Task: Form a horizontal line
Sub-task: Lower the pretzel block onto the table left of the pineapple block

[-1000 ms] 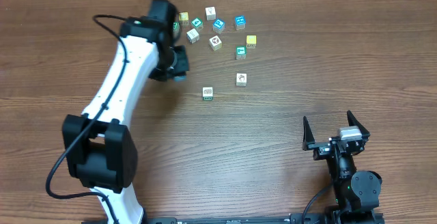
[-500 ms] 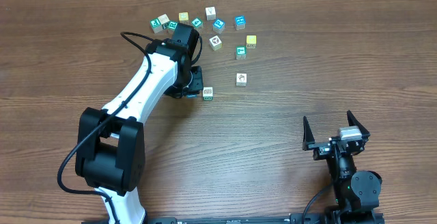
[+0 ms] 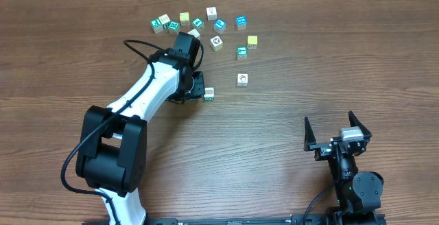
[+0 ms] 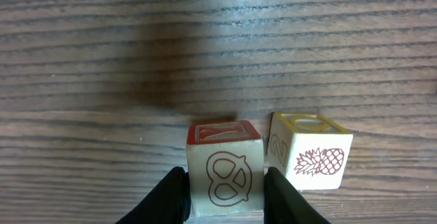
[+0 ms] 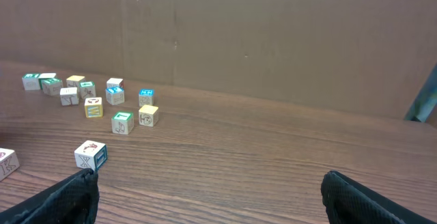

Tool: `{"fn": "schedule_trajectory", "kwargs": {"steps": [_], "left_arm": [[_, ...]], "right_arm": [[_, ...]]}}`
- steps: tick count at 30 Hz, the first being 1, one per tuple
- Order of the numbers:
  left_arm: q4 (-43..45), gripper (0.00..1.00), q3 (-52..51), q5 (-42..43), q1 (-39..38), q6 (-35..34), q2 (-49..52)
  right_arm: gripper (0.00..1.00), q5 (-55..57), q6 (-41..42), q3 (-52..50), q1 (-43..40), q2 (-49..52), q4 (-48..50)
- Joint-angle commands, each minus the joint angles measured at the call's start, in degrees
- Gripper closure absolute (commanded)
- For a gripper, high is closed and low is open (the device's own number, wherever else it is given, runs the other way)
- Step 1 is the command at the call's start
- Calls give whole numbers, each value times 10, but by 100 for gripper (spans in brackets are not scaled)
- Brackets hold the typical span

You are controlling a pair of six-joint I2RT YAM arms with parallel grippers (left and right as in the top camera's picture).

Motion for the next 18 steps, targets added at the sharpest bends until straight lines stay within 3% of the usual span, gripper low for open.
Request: {"fn": "schedule_trajectory", "kwargs": {"steps": [1, 18], "left_arm": [[3, 70, -8, -8, -5, -6, -3], [-3, 72, -9, -14, -15, -4, -3]], "right_arm": [[0, -3, -2, -6, -4, -5, 3], [0, -3, -2, -6, -4, -5, 3]]}}
